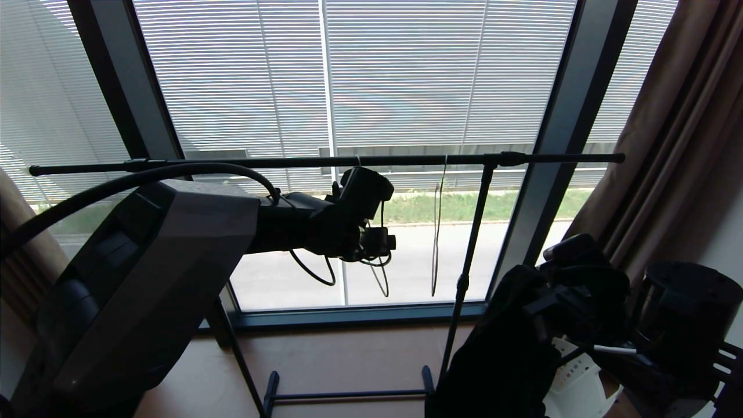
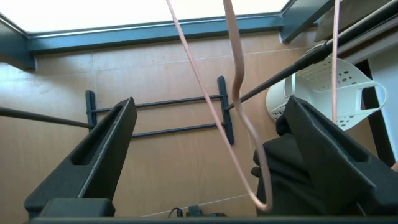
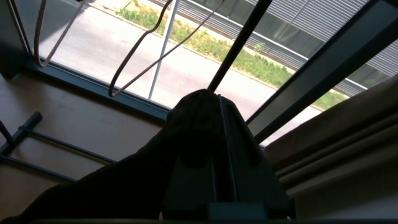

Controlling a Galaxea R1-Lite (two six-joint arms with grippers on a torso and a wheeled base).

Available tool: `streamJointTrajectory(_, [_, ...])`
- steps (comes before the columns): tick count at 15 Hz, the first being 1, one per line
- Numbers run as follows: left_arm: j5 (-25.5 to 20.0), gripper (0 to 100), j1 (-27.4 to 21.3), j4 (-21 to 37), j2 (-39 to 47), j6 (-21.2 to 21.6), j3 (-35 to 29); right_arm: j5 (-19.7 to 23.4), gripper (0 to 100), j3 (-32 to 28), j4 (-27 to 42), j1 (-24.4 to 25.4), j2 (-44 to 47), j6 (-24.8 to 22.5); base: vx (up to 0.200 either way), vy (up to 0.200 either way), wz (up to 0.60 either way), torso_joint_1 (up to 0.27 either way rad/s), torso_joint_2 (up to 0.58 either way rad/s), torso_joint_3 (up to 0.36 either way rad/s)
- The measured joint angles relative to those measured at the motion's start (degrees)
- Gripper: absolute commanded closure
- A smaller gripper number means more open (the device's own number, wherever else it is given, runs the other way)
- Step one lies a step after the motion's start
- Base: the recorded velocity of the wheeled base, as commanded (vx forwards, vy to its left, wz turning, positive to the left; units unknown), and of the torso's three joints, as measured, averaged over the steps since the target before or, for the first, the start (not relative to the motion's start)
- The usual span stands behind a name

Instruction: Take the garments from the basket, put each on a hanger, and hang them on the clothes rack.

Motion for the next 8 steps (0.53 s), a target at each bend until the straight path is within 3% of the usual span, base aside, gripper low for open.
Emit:
streamJointTrajectory(5, [0.34,0,0.11,0.62,0.78,0.85,-3.08,0.00,100,0.00,0.00,0.11,-0.63,0.02,0.000,0.000,0.00,0.000,0.00,0.000])
streamJointTrajectory(8, [0.46,0,0.52,4.71,3.36,1.76,-5.49,0.02,100,0.00,0.00,0.11,-0.69,0.00,0.000,0.000,0.00,0.000,0.00,0.000])
